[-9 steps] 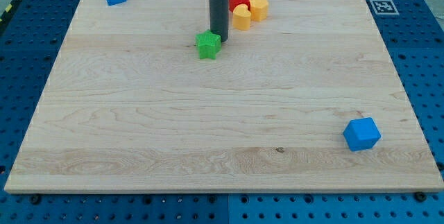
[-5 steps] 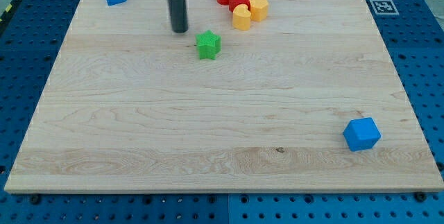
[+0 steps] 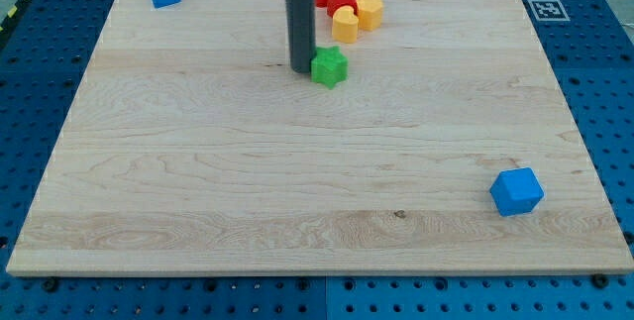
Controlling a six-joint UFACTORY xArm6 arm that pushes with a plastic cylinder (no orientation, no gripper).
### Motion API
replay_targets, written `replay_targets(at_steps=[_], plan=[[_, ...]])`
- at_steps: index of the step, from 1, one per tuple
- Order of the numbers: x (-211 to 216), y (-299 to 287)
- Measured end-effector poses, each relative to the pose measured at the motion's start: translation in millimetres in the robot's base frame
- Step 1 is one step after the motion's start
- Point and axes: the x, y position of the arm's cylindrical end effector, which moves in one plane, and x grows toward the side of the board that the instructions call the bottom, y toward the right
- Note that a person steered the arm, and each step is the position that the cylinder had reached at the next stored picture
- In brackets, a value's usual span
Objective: Slide the green star to the center right of the board
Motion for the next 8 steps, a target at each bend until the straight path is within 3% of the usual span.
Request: replay_targets(at_steps=[3, 8], plan=[[3.0, 137.5], [92.5, 148.8]])
